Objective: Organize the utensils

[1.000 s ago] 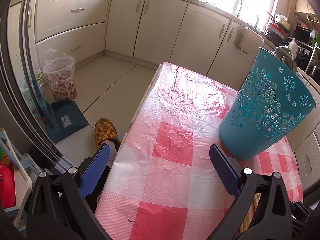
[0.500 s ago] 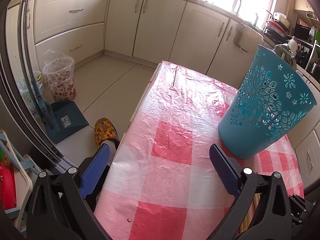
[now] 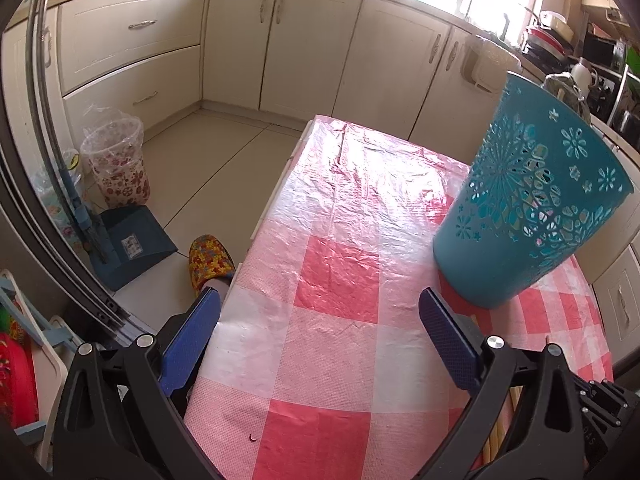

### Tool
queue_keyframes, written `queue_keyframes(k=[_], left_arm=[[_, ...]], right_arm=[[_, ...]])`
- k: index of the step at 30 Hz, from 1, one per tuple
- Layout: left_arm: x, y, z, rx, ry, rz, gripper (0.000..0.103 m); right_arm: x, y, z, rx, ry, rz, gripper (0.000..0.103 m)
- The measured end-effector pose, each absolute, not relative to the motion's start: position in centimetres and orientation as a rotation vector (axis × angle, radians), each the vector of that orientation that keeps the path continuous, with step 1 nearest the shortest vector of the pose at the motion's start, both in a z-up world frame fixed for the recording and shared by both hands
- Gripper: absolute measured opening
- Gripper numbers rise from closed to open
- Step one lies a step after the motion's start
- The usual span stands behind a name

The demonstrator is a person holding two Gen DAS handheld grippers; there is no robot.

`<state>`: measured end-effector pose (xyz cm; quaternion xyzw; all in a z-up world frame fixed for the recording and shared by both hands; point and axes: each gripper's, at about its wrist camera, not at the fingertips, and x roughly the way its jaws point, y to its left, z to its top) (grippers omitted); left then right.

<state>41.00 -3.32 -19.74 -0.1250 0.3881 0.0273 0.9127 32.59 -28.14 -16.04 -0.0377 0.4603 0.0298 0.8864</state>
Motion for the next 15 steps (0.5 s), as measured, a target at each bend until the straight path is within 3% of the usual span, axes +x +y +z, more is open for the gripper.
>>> queue_keyframes(k=[15], left_arm=[[37.8, -10.7, -19.1, -0.063, 0.93, -0.04, 0.095]], right_arm=[[32.4, -30.3, -15.9, 0.056, 0.945, 0.096, 0.008]])
